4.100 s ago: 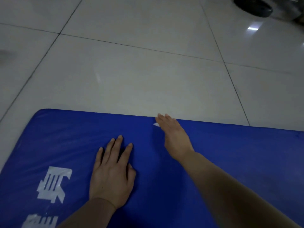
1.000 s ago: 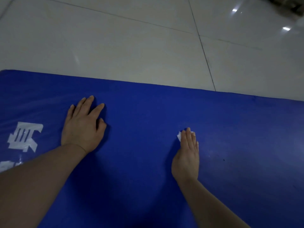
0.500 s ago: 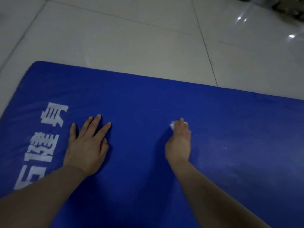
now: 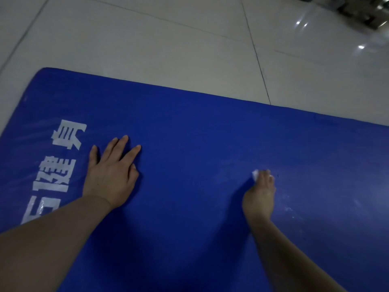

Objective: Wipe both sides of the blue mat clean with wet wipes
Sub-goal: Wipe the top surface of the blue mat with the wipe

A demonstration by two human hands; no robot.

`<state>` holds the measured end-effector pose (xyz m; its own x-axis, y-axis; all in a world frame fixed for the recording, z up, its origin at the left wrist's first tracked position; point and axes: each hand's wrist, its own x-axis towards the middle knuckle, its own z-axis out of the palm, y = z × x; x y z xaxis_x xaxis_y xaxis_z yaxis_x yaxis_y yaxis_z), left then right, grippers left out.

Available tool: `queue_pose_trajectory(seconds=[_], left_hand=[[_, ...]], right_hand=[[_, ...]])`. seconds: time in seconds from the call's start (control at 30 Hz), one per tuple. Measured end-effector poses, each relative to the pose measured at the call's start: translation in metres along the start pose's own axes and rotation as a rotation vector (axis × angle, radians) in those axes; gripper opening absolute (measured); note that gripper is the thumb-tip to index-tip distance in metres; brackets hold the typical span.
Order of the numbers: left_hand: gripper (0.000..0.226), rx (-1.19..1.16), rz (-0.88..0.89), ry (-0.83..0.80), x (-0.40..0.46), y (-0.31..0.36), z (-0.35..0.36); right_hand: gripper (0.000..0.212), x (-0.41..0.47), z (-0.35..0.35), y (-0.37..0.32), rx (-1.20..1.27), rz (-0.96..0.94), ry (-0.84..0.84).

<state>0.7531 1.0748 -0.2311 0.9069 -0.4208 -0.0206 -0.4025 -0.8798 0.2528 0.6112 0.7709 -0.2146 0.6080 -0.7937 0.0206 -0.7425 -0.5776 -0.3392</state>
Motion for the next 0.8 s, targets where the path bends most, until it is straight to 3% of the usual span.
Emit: queue_pose_trajectory(seconds=[0.07, 0.17, 0.23, 0.27, 0.37, 0.43, 0.5, 0.57, 0.67, 0.73, 0.8], left_hand=[[0.05, 0.009, 0.0, 0.002, 0.0, 0.0, 0.0], [0.051, 0.007, 0.001, -0.015, 0.0, 0.0, -0.003], [0.049, 0.002, 0.0, -0.027, 0.0, 0.001, -0.004], [0.05, 0.004, 0.001, -0.029, 0.0, 0.002, -0.006], [0.051, 0.005, -0.006, -0.026, 0.0, 0.003, -0.007], [0.051, 0.001, -0.003, -0.015, 0.0, 0.003, -0.007], [0.05, -0.01, -0.001, -0.005, 0.0, 0.004, -0.008], [0.049, -0.02, -0.002, -0.005, -0.001, 0.005, -0.009], [0.047, -0.036, 0.008, 0.022, -0.002, 0.005, -0.009], [0.043, -0.06, 0.036, 0.069, -0.003, 0.004, -0.008], [0.038, -0.07, 0.091, 0.124, -0.005, 0.003, -0.008]], right_hand=[[0.054, -0.033, 0.021, -0.028, -0.032, -0.243, -0.045], [0.071, -0.092, 0.045, -0.071, -0.001, -0.721, -0.155], [0.073, -0.085, 0.04, -0.078, 0.022, -0.869, -0.18], [0.067, -0.068, 0.034, -0.072, 0.033, -0.794, -0.144], [0.055, 0.004, 0.011, -0.035, -0.011, -0.232, -0.067], [0.058, 0.029, 0.002, -0.023, -0.054, -0.089, -0.088], [0.056, 0.012, 0.008, -0.042, -0.063, -0.193, -0.075], [0.059, -0.033, 0.026, -0.063, -0.003, -0.455, -0.088], [0.071, -0.091, 0.037, -0.08, -0.026, -0.808, -0.261], [0.072, -0.088, 0.026, -0.071, 0.016, -0.764, -0.307], [0.063, -0.063, 0.011, -0.044, 0.028, -0.519, -0.198]])
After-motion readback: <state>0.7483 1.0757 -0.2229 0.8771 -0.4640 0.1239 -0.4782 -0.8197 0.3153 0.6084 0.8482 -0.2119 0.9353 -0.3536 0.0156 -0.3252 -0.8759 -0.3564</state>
